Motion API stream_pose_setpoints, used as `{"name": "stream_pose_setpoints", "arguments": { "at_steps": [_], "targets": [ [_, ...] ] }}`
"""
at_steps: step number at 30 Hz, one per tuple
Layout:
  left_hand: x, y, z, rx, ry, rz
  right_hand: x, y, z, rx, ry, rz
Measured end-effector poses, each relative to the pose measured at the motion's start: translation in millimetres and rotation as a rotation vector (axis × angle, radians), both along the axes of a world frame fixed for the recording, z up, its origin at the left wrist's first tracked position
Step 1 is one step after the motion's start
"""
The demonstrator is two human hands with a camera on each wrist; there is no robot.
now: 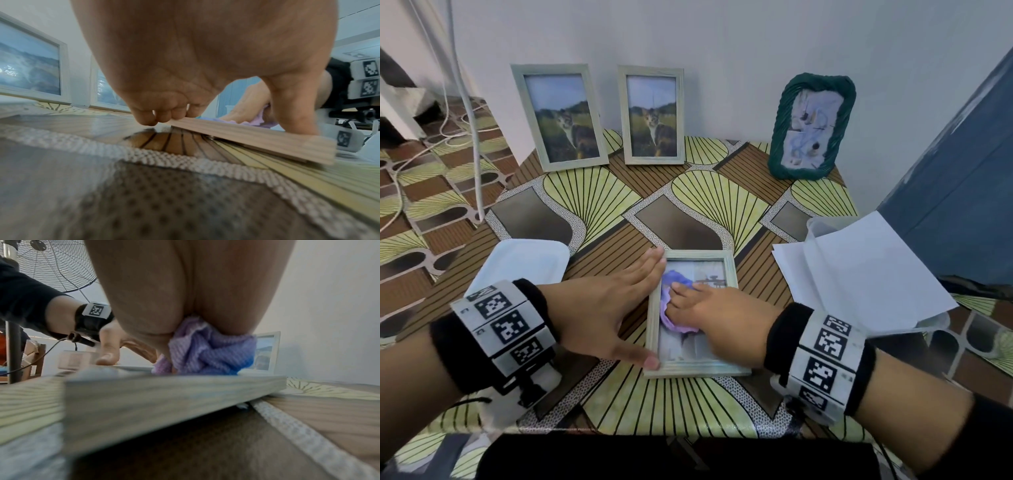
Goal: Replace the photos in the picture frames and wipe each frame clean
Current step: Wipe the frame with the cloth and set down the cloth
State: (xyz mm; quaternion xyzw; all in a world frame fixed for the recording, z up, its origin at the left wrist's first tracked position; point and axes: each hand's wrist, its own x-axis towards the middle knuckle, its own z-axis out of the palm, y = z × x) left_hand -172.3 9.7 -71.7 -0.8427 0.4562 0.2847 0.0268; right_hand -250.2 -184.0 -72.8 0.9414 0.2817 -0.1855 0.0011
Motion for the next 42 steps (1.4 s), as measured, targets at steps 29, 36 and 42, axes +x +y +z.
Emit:
{"name": "stream_pose_setpoints", "arguments": {
  "at_steps": [29, 36, 42],
  "targets": [
    [-1, -1, 3, -0.004, 0.036, 0.029, 13, -21, 18, -0.303, -0.011, -0.059],
    [0, -1, -1, -0.003, 0.027, 0.026, 23, -3, 5, -0.074, -0.002, -0.158],
    [0, -1, -1, -0.013, 0.019, 0.021, 11, 7, 1, 0.042, 0.004, -0.183]
  ]
}}
